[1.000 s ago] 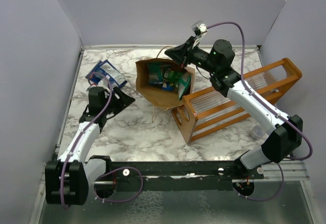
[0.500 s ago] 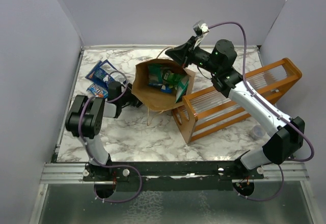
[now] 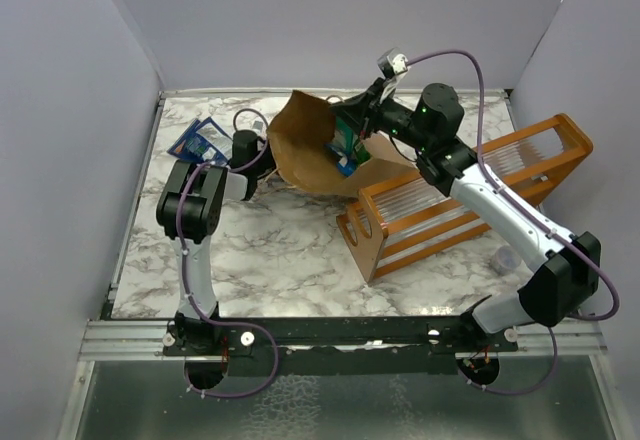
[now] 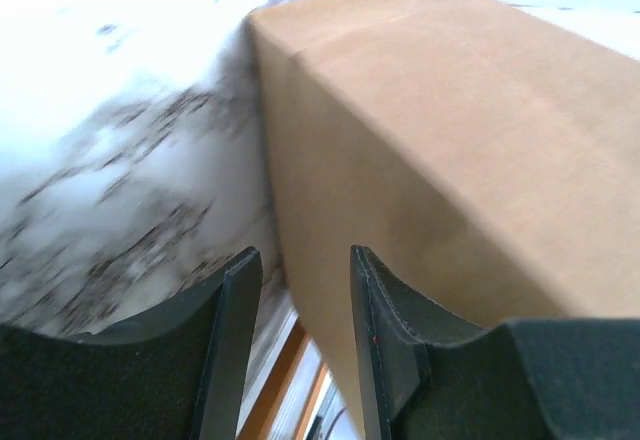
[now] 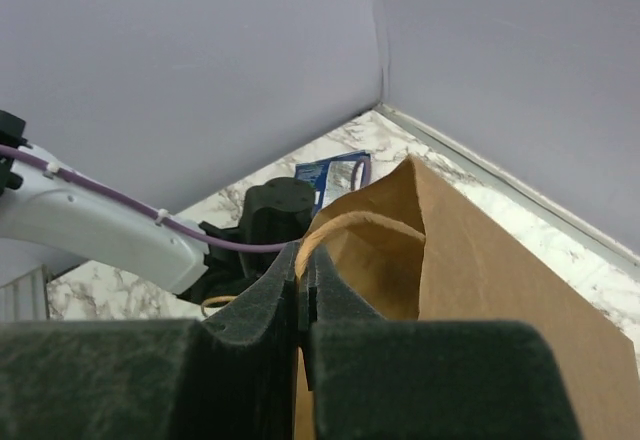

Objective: Take the snacks out of the paper bag
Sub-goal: Adjust the paper bag at the center of the board.

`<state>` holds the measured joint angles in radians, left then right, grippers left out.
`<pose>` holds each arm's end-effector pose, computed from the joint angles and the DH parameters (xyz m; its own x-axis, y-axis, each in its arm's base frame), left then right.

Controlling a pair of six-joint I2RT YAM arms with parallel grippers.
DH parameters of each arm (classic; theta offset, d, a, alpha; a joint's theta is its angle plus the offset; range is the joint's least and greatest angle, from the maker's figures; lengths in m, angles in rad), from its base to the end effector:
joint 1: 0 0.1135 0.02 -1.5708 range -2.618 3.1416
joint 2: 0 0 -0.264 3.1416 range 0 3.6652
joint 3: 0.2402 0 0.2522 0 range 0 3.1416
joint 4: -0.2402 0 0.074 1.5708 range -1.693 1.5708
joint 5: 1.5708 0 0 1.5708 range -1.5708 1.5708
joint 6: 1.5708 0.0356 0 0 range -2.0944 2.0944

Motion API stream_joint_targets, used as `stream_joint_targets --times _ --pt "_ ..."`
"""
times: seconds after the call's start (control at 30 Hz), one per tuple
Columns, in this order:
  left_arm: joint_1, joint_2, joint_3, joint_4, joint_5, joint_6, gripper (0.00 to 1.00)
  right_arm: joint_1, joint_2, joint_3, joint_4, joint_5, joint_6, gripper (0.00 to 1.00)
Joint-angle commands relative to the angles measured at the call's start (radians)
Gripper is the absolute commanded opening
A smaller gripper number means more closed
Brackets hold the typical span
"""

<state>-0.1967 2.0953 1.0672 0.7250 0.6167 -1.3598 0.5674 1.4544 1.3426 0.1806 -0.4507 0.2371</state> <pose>0.4162 -0.1039 0.1325 -0.7465 -0.6646 -0.0311 -0.1395 0.2020 -0.9694 0.2828 0.1986 0.4153 -0.1434 0.1594 -0.9768 -0.8401 0.5022 0.2052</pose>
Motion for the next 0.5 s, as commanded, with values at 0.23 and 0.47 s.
stream_joint_targets --times 0.23,0.47 --pt "0.254 -0.409 -0.558 -0.057 0.006 0.231 0.47 0.002 0.042 0.012 0.010 -0.085 -0.160 0.02" --pt "0.286 -0.928 -0.434 -0.736 -0.066 0.606 0.53 0.002 0.074 0.037 0.077 -0.208 -0.102 0.02"
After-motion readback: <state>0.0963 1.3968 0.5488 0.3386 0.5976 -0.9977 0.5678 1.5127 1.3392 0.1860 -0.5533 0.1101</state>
